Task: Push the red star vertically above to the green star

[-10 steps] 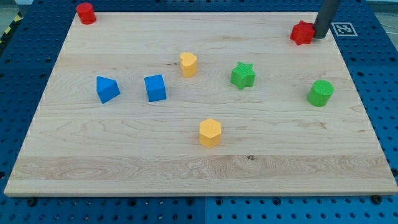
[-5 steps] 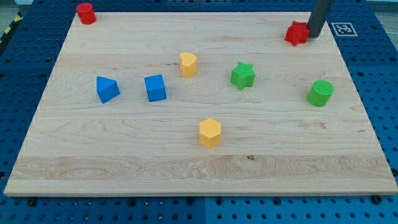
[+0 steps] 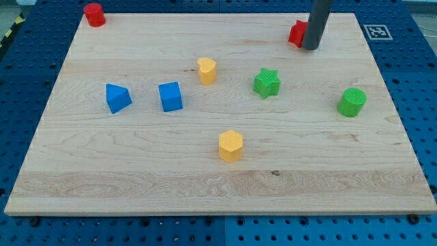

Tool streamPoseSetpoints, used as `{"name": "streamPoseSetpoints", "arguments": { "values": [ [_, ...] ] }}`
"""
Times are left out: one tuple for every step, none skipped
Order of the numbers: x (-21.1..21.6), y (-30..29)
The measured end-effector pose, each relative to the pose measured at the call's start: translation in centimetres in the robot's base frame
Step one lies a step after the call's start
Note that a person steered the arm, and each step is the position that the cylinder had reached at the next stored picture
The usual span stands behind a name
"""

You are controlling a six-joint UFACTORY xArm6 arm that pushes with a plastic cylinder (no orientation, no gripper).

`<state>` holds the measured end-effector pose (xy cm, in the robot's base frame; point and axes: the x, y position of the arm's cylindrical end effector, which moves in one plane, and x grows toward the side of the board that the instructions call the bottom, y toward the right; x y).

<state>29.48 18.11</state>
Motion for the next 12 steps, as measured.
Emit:
{"name": "streamPoseSetpoints", "arguments": {
  "values": [
    [1.7, 4.1],
    [1.6, 6.9],
    [0.7, 7.9],
    [0.2, 7.3],
    [0.1, 4.7],
    [0.1, 2.1],
    [0.1, 0.0],
    [0.1, -1.8],
    [-0.3, -2.2],
    [-0.3, -0.3],
    [-1.1, 1.5],
    [-3.7, 1.5]
  ]
}}
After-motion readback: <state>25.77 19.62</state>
